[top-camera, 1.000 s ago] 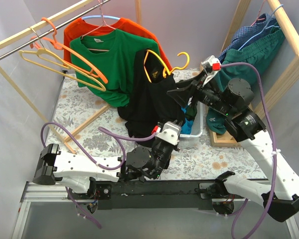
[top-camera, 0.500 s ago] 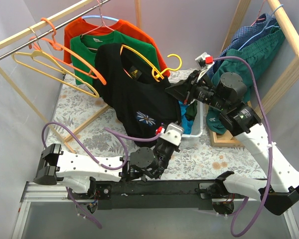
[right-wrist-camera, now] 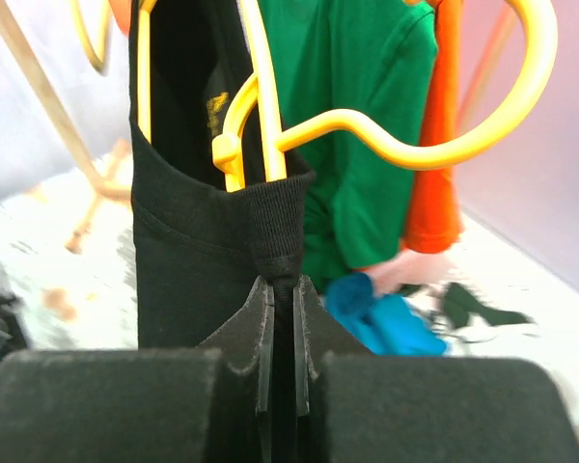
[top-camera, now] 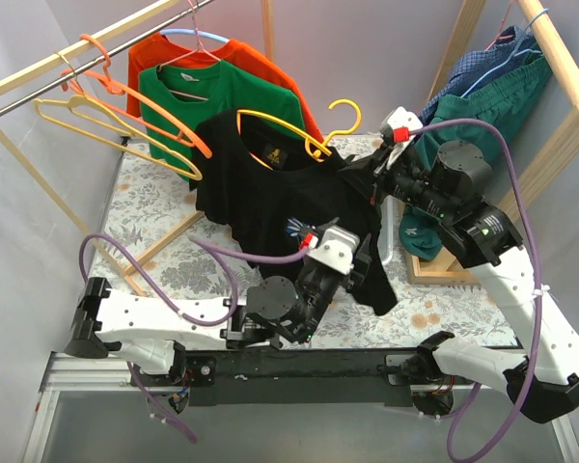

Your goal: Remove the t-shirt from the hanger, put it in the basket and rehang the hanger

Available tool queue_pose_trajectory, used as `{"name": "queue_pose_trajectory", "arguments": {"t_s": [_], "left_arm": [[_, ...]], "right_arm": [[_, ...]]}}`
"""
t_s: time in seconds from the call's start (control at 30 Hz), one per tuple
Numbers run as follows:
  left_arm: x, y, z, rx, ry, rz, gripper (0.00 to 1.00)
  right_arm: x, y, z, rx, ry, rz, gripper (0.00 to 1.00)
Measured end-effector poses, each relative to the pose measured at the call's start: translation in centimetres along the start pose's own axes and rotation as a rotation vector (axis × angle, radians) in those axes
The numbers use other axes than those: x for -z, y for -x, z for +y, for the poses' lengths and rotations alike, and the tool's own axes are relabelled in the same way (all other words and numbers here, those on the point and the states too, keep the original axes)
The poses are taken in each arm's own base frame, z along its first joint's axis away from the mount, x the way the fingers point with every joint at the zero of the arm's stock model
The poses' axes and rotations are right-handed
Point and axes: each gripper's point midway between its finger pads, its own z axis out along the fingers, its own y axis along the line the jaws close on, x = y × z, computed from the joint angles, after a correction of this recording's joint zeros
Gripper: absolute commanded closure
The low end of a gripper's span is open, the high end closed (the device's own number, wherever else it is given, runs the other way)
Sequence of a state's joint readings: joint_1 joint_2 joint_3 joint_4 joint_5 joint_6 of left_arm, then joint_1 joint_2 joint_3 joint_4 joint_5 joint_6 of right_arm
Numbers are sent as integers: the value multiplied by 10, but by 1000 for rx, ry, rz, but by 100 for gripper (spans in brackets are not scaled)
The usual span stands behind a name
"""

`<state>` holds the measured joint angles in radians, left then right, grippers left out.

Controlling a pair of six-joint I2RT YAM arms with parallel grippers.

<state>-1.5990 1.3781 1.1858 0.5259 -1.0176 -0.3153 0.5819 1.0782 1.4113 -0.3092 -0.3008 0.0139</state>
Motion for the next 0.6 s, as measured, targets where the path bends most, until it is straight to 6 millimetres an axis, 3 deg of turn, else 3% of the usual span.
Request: {"name": "queue_pose_trajectory", "arguments": {"t_s": [0.13,0.4,0.5,0.6], "left_arm": [[-3,38,9,56,19,-2,37],[14,102,55,195,28,-26,35],[21,115,72,240,42,-25,37],[25,112,80,263,32,5,43]], "right_arm": [[14,-4,-2,134,-7,11,99],[50,-24,16,317,60,9,99],[59,-34,25,354,105,23,99],[63,-41,31,377,149,41,99]]}}
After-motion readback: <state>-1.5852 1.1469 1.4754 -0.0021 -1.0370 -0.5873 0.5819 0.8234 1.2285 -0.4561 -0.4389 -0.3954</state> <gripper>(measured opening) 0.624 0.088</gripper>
